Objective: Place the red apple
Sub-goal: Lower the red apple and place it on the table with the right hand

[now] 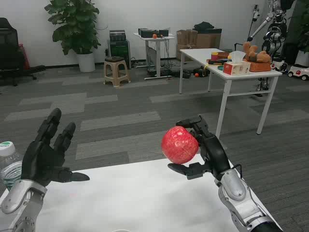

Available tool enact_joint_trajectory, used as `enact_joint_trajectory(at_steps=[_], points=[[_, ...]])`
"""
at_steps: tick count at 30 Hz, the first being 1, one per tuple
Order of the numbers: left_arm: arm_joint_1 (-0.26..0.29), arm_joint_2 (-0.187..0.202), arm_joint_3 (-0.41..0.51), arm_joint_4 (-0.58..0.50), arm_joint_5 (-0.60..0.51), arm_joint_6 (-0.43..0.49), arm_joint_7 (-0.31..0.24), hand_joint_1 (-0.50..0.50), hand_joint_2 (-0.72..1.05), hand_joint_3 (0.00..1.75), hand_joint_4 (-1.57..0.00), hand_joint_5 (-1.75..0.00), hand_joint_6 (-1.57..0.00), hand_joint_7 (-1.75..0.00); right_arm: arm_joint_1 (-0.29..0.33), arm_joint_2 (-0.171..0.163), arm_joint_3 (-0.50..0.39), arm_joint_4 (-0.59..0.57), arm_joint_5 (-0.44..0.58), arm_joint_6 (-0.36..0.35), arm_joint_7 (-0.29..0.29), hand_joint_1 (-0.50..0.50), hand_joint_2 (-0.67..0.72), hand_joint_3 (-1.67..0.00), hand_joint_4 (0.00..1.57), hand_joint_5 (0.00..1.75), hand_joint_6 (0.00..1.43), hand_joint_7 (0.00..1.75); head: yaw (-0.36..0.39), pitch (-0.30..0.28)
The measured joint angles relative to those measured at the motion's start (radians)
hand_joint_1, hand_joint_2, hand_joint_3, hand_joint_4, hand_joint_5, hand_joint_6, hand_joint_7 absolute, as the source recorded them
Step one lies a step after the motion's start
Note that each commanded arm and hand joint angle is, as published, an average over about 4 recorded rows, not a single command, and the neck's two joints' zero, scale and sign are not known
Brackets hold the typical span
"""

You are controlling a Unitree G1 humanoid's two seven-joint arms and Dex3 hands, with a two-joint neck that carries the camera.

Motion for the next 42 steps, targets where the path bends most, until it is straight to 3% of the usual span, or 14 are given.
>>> enact_joint_trajectory(at_steps=[7, 14, 21, 24, 32, 37, 42], points=[[0.053, -0.026, 0.039, -0.054, 0.011, -0.014, 0.0, -0.5, 0.05, 0.0, 0.0, -0.21, 0.0, 0.0, -0.064, -0.031, -0.003, -0.07, 0.002, -0.001, -0.027, 0.08, -0.48, -0.73, 0.46, 1.65, 0.86, 1.68, 0.055, 0.033], [0.072, -0.026, 0.048, -0.068, 0.011, -0.015, 0.0, -0.5, -0.02, 0.0, 0.0, -0.21, 0.0, 0.0, -0.063, -0.03, -0.001, -0.071, 0.002, -0.001, -0.027, 0.08, -0.41, -0.79, 0.46, 1.65, 0.86, 1.68, 0.065, 0.032], [0.079, -0.026, 0.049, -0.069, 0.011, -0.015, 0.0, -0.5, 0.07, 0.0, 0.0, -0.21, 0.0, 0.0, -0.063, -0.028, 0.0, -0.071, 0.002, -0.001, -0.027, 0.08, -0.41, -0.79, 0.46, 1.65, 0.86, 1.68, 0.066, 0.032], [0.08, -0.025, 0.051, -0.07, 0.011, -0.015, 0.0, -0.5, 0.03, 0.0, 0.0, -0.21, 0.0, 0.0, -0.063, -0.028, 0.0, -0.071, 0.002, -0.001, -0.027, 0.08, -0.46, -0.77, 0.46, 1.65, 0.86, 1.68, 0.063, 0.02], [0.082, -0.025, 0.054, -0.07, 0.009, -0.015, 0.0, -0.5, -0.02, 0.0, 0.0, -0.21, 0.0, 0.0, -0.044, -0.032, 0.005, -0.082, 0.002, 0.001, -0.027, 0.08, -0.48, -0.73, 0.45, 1.65, 0.83, 1.68, 0.082, -0.083], [0.083, -0.025, 0.056, -0.068, 0.005, -0.015, 0.0, -0.5, 0.01, 0.0, 0.0, -0.21, 0.0, 0.0, 0.015, -0.048, 0.007, -0.12, 0.002, 0.015, -0.028, 0.08, -0.48, -0.77, 0.43, 1.65, 0.8, 1.68, 0.103, -0.17], [0.083, -0.025, 0.056, -0.055, 0.001, -0.016, -0.001, -0.5, 0.01, 0.0, 0.0, -0.21, 0.0, 0.0, 0.097, -0.061, 0.004, -0.192, 0.004, 0.026, -0.028, 0.08, -0.48, -0.79, 0.43, 1.65, 0.79, 1.68, 0.088, -0.306]])
